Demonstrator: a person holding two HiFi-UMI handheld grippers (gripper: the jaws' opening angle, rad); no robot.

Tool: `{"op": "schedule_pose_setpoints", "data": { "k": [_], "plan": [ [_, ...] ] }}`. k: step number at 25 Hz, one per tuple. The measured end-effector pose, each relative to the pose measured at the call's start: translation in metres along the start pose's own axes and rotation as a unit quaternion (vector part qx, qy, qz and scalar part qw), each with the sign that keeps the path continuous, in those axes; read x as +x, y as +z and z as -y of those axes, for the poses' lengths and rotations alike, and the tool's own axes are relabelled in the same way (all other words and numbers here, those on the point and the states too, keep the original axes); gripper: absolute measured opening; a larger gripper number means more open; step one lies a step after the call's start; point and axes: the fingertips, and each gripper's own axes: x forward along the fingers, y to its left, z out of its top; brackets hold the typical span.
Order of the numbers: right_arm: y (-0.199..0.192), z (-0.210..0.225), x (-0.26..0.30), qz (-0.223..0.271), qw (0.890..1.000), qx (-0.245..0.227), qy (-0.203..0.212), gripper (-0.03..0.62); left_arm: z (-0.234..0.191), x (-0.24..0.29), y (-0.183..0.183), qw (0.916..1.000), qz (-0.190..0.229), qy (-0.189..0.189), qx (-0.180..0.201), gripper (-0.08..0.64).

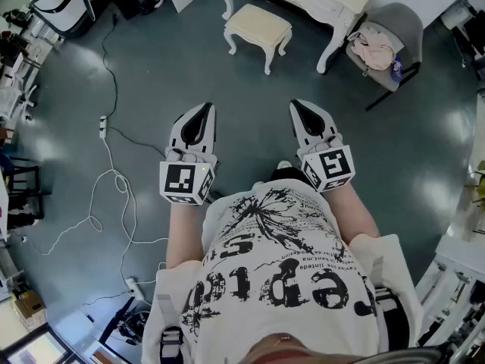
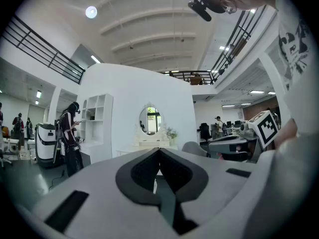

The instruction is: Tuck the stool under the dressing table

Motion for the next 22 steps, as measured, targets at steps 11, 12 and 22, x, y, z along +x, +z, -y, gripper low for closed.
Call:
{"op": "schedule_pose_setpoints", "data": {
  "k": [11,12,22],
  "plan": [
    [-0.006,0.004,0.016,-0.006,1.000,0.008,-0.004,0.017,-0.010,0.011,-0.008,1.0000,-0.004,-0.001,-0.004,0.020],
    [-0.007,0.004,0.017,-0.007,1.000,0.010,-0.005,0.017,-0.012,0.010,-0.009,1.0000,-0.005,-0.001,-0.005,0.020],
    [-0.019,0.007,0.039,-0.022,0.999,0.027,0.002,0.017,-0.031,0.012,-0.028,0.9992,-0.027,0.020,-0.021,0.020]
  ]
}}
